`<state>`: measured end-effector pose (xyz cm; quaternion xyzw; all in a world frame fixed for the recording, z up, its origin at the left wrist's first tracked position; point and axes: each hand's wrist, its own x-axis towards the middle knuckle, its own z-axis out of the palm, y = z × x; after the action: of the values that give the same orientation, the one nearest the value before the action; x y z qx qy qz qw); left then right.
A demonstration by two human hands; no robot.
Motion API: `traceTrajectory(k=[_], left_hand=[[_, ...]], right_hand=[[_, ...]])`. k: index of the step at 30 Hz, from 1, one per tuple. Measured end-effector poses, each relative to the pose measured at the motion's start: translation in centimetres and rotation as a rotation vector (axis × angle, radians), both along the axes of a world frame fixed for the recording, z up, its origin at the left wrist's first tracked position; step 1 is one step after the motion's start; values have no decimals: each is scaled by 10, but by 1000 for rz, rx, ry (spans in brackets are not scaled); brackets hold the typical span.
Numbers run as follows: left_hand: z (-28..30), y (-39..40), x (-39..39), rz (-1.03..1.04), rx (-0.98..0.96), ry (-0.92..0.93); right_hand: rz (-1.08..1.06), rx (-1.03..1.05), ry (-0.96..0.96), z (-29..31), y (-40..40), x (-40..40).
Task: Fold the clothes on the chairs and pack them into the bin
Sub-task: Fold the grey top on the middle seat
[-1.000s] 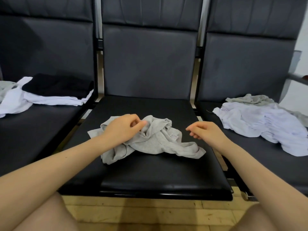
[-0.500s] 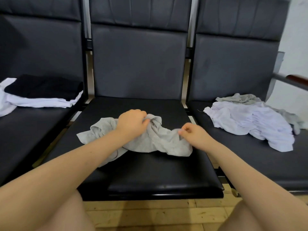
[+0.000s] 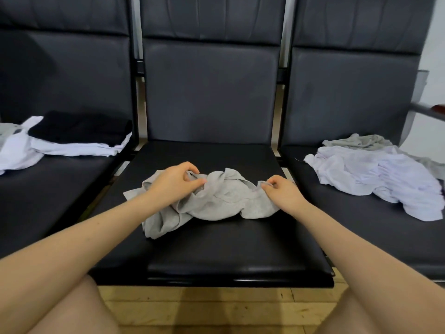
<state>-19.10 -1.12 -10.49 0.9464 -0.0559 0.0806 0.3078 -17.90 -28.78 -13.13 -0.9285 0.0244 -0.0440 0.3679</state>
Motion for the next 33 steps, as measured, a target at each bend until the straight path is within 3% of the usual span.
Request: traceTrajectory(k=[4, 7, 13, 16, 18, 20, 22, 25, 28, 30, 33], left_hand=[[-2, -9, -2, 4, 10, -221], [4, -29, 2, 0, 34, -227], [1, -69, 26, -6, 531, -122], [-1, -70, 31, 19, 579, -88], [-3, -62, 31, 7, 400, -72], [-3, -52, 28, -13, 77, -33], [2, -44, 21, 11, -316, 62], [20, -38, 14, 85, -873, 229], [39, -32, 14, -86, -1433, 374], [47, -29, 12, -164, -1575, 441], [48, -29, 7, -222, -1413, 438]], right_hand=[[25, 83, 3, 7, 3, -5], [11, 237, 0, 13, -1, -10], [-229, 890, 245, 21, -8, -12], [-224, 800, 348, 21, -11, -16], [-218, 459, 430, 26, -10, -20], [-209, 230, 481, 30, -11, -23], [-185, 336, 520, 30, -10, -24], [-144, 736, 437, 28, -9, -24], [-21, 1042, 334, 32, -15, -19], [23, 1137, 318, 33, -18, -16], [-42, 1133, 403, 27, -13, -14]])
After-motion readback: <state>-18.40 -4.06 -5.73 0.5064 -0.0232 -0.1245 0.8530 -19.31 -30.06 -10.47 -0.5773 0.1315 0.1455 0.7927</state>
